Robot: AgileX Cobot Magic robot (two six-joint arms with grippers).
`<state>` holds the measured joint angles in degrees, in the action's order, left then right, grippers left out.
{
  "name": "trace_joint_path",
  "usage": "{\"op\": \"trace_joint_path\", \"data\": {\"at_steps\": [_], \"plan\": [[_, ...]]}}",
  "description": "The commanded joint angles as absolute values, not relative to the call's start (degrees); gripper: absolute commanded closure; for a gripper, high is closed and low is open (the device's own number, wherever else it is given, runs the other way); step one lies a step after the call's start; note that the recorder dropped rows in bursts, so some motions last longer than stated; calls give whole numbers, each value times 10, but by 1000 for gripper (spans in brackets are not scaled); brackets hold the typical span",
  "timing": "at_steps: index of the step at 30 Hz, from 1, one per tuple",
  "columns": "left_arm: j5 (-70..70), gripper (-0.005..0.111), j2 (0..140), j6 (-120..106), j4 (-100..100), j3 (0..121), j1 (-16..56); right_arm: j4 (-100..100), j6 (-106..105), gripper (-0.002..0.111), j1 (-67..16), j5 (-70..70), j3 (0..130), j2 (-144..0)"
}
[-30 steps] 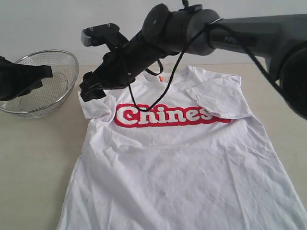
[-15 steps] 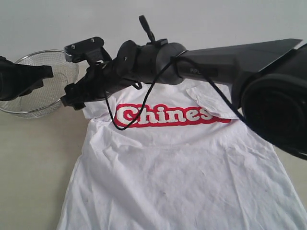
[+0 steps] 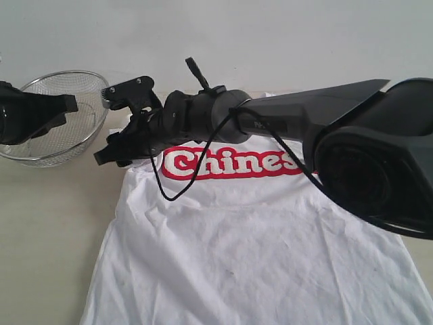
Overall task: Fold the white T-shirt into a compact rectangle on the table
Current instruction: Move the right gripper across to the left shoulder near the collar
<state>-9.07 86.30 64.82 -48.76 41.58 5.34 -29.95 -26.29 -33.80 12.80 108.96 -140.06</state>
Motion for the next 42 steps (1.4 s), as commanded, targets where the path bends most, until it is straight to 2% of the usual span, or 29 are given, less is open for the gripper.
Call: {"op": "trace_joint_path", "data": {"at_steps": [1,5,10,12,16,42], "plan": [[-99,102,864,651,-491,414,52,-288,-260,65,-339,132,1092,-1403],[-99,102,864,651,-491,414,52,-288,-258,71,-339,124,1092,-1393],[-100,102,864,649,-491,414,52,-288,-256,71,-338,107,1092,-1378],[-101,102,864,649,-491,414,52,-288,-256,80,-338,106,1092,-1373],[-101,102,864,647,-491,414,52,-288,-256,109,-338,110,1092,-1369],[-94,102,864,642,-502,414,52,-289,-121,109,-285,168,1092,-1337]]}}
